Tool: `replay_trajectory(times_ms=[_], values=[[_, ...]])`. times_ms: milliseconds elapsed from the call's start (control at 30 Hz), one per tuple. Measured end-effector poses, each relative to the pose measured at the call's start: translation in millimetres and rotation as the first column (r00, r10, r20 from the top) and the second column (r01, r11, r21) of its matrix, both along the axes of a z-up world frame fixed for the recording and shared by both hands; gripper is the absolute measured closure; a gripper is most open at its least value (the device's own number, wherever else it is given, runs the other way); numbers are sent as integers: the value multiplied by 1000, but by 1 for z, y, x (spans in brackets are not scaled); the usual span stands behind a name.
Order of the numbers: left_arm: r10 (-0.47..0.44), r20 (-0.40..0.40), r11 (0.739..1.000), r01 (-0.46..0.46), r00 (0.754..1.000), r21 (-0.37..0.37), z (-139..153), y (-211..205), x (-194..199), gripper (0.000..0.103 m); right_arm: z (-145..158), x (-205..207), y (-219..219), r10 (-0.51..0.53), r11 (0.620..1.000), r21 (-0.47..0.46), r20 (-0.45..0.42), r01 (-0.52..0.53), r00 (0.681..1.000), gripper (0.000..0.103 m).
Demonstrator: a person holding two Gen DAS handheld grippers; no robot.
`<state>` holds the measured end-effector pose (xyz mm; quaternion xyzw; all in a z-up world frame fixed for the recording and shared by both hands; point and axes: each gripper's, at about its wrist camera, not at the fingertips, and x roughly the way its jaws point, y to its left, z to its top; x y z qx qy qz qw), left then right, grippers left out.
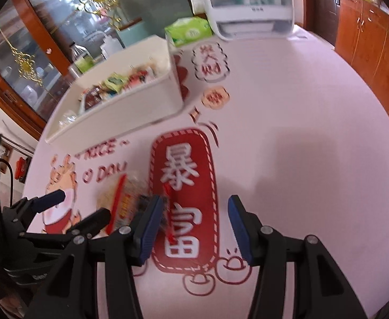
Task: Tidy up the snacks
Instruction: 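Grasp the clear bread packet with the left tool while the right tool grasps the attached date bag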
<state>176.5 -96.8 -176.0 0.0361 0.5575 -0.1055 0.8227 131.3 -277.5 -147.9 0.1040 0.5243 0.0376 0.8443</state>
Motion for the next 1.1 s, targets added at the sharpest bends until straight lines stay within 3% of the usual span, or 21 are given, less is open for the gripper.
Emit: replay_trajectory(times_ms=[200, 533, 733, 833, 867, 967, 1100], values=[[7, -59, 1000, -5, 998, 20, -32, -5, 3, 1, -13, -3, 2, -2, 1000, 21, -28, 3, 1000, 51], [35, -68, 999, -36, 997, -17, -38, 15, 12, 1, -21, 2, 17, 33, 999, 35, -47, -32, 998, 51], [73, -82, 996, -77, 994, -45, -36, 50, 16, 6, -25, 8, 28, 56, 998, 44, -56, -53, 997, 51], [79, -101, 993, -87, 992, -76, -36, 64, 17, 16, -26, 12, 35, 74, 996, 50, -59, -72, 995, 51], [74, -110, 993, -84, 991, -85, -36, 68, 18, 21, -27, 13, 39, 88, 995, 52, -59, -85, 994, 51], [51, -120, 994, -62, 991, -91, -34, 76, 20, 22, -29, 21, 54, 168, 985, 45, -54, -166, 984, 51], [4, -123, 996, -15, 992, -86, -32, 86, 28, 22, -30, 31, 83, 356, 932, -76, -14, -356, 934, 51]])
